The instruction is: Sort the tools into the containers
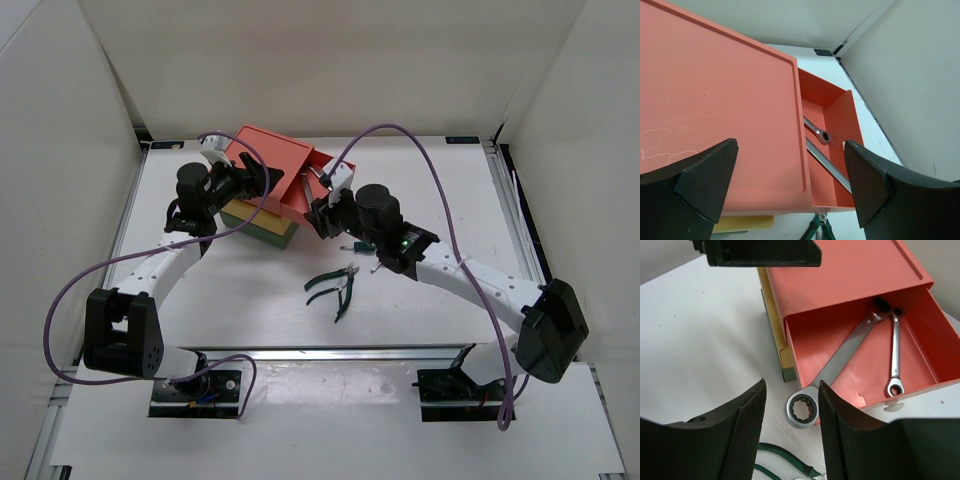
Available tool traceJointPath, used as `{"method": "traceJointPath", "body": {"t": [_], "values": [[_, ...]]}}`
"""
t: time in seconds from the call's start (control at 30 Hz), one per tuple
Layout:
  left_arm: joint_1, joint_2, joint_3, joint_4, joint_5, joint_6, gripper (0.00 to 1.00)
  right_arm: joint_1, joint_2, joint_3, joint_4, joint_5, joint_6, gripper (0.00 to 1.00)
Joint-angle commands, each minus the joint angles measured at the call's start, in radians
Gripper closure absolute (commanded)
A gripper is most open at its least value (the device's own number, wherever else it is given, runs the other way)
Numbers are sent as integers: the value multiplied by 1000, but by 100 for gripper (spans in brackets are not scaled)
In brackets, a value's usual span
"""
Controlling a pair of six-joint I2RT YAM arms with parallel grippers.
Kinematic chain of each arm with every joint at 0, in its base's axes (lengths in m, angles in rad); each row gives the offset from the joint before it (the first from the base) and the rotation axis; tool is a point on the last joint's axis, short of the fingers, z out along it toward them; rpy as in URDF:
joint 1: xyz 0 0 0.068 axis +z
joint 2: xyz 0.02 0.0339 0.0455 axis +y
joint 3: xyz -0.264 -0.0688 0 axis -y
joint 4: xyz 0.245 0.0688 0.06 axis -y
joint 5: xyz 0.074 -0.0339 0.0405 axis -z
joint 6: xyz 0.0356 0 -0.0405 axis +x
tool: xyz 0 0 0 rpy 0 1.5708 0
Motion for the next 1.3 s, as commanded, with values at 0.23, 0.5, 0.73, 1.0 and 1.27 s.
{"method": "traceJointPath", "body": {"t": [0.23, 0.5, 0.73, 1.0, 1.27], "values": [[3, 38, -51, -179, 7, -8, 1, 25, 14, 27, -93, 46, -66, 50], [3, 44, -50, -177, 7, -8, 1, 25, 74, 67, -97, 151, -109, 53], [3, 50, -50, -179, 4, -7, 1, 25, 129, 119, -59, 249, -126, 57], [3, 51, -50, -177, 4, -5, 1, 25, 200, 242, -40, 266, -151, 52], [10, 54, -45, -176, -2, -10, 1, 13, 19, 77, 113, 424, -62, 37]]}}
